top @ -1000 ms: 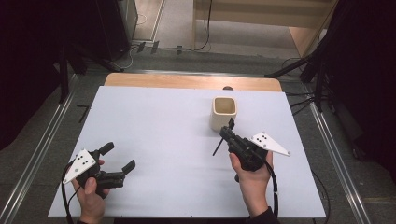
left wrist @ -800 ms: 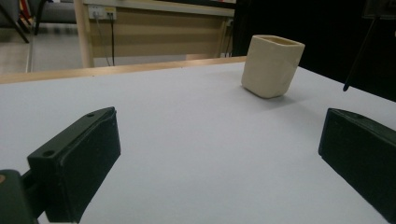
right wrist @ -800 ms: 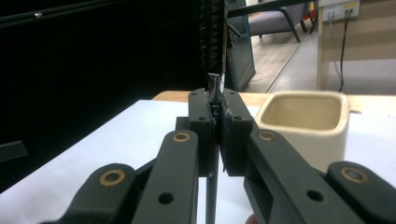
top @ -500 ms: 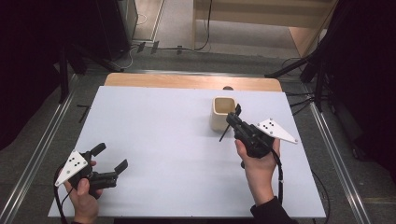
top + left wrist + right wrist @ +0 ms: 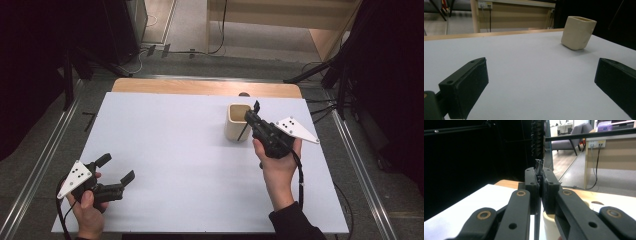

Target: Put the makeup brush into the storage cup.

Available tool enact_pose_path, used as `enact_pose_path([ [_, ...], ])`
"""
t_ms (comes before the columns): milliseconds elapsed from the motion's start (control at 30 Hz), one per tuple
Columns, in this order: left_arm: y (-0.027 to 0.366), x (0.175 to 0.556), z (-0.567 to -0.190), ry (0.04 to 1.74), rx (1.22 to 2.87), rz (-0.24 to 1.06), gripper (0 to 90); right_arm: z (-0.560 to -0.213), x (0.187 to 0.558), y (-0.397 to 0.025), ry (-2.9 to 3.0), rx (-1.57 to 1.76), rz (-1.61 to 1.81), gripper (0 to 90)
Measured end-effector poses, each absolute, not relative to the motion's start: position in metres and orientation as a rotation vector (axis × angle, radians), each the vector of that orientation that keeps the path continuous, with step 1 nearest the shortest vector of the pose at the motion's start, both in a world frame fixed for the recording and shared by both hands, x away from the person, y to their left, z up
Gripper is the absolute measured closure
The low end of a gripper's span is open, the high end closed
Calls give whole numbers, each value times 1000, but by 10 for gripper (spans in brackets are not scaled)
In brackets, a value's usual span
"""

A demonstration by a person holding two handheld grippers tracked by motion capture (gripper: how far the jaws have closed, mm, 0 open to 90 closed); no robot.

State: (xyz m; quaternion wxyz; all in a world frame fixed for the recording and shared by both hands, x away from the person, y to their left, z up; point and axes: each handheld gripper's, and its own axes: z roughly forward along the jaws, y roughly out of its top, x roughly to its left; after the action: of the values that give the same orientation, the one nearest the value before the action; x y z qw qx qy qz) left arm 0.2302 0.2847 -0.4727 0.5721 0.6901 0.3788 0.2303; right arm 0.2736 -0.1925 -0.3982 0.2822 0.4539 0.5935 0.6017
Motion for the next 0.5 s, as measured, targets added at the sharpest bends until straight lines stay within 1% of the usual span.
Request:
enact_pose_path([
  [500, 283, 231, -474, 886, 1621, 530, 0, -388, 288, -194, 1550, 1191, 1597, 861],
])
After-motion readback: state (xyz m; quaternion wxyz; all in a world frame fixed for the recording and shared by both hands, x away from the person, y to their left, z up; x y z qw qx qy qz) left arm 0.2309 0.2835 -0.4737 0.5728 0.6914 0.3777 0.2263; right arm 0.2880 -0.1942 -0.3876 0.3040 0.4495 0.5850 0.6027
